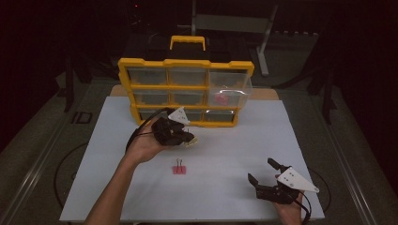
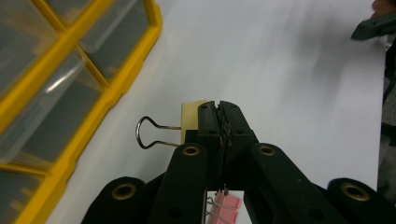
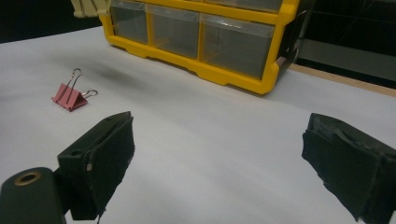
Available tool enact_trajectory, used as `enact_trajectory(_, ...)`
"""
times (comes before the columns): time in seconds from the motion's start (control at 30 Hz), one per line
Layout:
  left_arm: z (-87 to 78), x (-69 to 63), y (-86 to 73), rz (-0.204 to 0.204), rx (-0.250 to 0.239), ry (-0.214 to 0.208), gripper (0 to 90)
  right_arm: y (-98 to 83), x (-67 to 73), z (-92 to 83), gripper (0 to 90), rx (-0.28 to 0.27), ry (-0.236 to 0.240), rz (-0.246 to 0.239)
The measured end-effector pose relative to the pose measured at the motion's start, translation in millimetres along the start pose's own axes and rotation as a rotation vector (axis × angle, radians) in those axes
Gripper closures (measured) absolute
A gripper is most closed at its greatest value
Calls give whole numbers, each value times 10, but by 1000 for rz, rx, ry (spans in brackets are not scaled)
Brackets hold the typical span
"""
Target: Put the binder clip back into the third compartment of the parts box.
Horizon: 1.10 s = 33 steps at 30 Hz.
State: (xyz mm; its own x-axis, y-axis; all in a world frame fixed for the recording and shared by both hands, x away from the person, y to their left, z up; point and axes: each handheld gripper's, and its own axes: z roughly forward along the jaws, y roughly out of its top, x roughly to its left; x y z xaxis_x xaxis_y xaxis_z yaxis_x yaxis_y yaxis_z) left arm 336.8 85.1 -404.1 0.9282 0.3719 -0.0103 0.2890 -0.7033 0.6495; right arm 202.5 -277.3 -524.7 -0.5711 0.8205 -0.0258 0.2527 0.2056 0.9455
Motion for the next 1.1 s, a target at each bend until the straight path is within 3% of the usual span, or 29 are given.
enact_trajectory(0.63, -444, 118, 372, 32, -54, 6, 895, 0, 0, 0, 88, -4, 4, 4)
enact_trajectory(0.8, -553, 147, 485, 49, -69, -10, 895, 0, -3, 0, 88, -8, 8, 4)
enact_trajectory(1.1, -713, 247, 662, 47, -91, -7, 895, -1, -3, 4, 88, -7, 8, 5)
